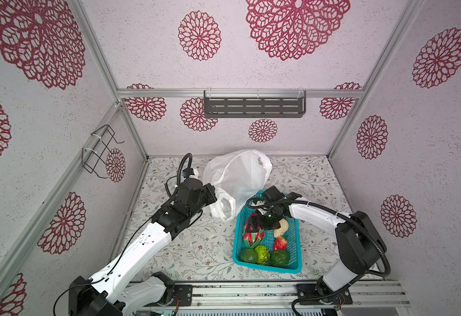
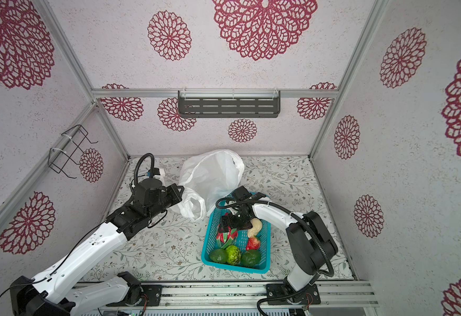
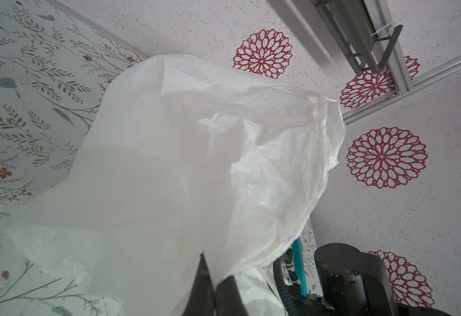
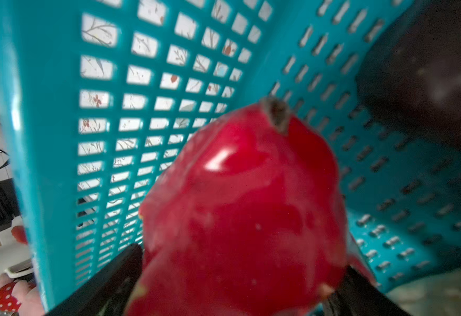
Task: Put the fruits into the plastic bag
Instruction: 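Grasp the red dragon fruit with the right gripper and lift it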
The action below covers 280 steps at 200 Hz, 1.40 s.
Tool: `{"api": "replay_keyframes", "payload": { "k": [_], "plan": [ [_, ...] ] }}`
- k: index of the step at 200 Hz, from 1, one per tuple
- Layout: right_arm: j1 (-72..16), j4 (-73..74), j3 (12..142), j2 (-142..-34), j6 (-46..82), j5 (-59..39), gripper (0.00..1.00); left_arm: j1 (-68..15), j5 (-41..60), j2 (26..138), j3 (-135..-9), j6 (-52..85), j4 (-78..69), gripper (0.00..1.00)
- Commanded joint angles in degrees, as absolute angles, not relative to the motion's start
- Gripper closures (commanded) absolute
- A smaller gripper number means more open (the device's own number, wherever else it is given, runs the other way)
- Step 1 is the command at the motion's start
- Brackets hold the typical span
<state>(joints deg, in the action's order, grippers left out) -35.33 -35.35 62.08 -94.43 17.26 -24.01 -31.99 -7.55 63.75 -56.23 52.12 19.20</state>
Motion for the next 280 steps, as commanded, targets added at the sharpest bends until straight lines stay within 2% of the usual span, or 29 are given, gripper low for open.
{"api": "replay_keyframes", "payload": {
  "k": [1, 27, 61, 151, 160, 182, 206, 218, 233, 280],
  "plan": [
    [-34.80, -36.12, 64.25, -94.56, 19.69, -17.21, 0.01, -32.17, -8.70, 62.66, -55.20, 52.16, 20.13, 1.00],
    [-34.80, -37.50, 65.73, -94.98, 19.61, -9.88, 0.01, -32.19, -8.70, 62.50, -55.20, 52.13, 19.97, 1.00],
    [-35.39, -38.14, 67.40, -97.20, 19.36, -6.17, 0.01, -32.24, -8.53, 62.89, -55.54, 51.94, 20.17, 1.00],
    [-37.55, -37.49, 70.14, -104.21, 17.18, -5.70, 0.02, -32.19, -8.63, 63.44, -56.34, 51.70, 20.68, 1.00],
    [-37.53, -37.10, 69.97, -104.39, 16.65, -5.96, 0.06, -32.25, -8.66, 63.38, -56.33, 51.85, 20.66, 1.00],
    [-37.44, -34.95, 68.78, -103.21, 15.48, -8.11, 0.24, -32.23, -8.69, 63.12, -56.33, 51.97, 20.66, 1.00],
    [-37.19, -31.69, 66.63, -98.81, 15.05, -10.80, 0.54, -32.17, -8.88, 63.03, -56.66, 51.72, 20.92, 1.00],
    [-36.83, -30.57, 65.95, -96.25, 15.22, -12.41, 0.63, -32.17, -8.97, 63.21, -56.83, 51.51, 21.01, 1.00],
    [-36.34, -29.76, 65.41, -92.79, 15.30, -13.86, 0.67, -32.17, -8.98, 63.54, -57.15, 51.49, 21.05, 1.00],
    [-34.57, -30.62, 65.35, -82.54, 13.58, -20.90, 0.66, -32.08, -9.02, 64.58, -57.83, 51.65, 20.85, 1.00]
  ]
}}
